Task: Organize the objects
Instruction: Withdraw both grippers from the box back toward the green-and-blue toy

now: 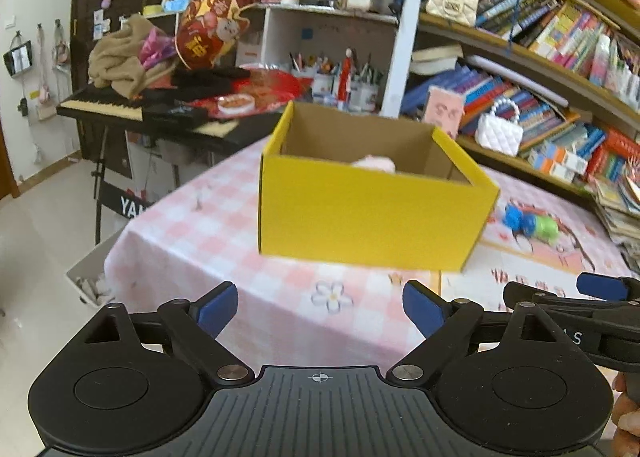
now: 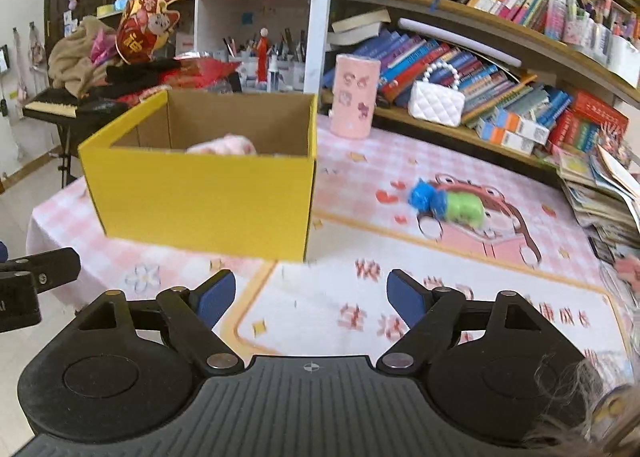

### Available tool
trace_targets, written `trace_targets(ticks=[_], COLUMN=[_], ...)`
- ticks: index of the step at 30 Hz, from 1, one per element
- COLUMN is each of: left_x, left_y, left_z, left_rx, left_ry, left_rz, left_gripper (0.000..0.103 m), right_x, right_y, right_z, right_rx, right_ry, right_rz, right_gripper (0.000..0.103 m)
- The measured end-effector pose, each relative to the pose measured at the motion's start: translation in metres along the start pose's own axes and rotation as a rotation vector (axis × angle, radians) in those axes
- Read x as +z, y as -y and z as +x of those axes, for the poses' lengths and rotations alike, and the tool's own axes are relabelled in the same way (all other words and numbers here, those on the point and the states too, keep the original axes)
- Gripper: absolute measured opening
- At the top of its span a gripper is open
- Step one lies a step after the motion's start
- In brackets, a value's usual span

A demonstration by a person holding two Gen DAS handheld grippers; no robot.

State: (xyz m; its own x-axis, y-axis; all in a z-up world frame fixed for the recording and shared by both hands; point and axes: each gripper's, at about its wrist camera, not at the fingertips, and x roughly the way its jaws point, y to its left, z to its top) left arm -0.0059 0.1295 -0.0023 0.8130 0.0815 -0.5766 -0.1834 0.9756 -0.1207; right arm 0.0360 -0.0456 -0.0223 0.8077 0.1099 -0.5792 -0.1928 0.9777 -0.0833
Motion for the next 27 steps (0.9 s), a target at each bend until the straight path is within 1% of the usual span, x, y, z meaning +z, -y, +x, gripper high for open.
trace_targets(ticks=[6, 11, 18, 27], left_x=[-0.011, -0.020, -0.029, -0.035], left_y=[0.000, 0.006, 0.030, 0.066], left_z=[-0.008, -0.011, -0.013, -0.009], left_rx=[-0.010, -0.034, -0.107, -0.219], left_ry=[-0.028, -0.058, -0.092, -0.119], left_rz=[0.004, 0.030, 0.115, 0.222], left_gripper=[0.092, 0.093, 0.093, 0.093], right_x=[-0.024, -0.034, -0.050, -0.067], right_y=[-0.003, 0.003, 0.019, 0.051], right_z=[-0.015, -0.025, -0.038, -0.054], right_rx=[-0.008, -0.034, -0.084, -0.193], right_ry=[-0.034, -0.041, -0.078, -0.101], right_rz=[-0.016, 0.014, 0.072, 0.169], right_gripper=[0.083, 0.085, 0.086, 0.087])
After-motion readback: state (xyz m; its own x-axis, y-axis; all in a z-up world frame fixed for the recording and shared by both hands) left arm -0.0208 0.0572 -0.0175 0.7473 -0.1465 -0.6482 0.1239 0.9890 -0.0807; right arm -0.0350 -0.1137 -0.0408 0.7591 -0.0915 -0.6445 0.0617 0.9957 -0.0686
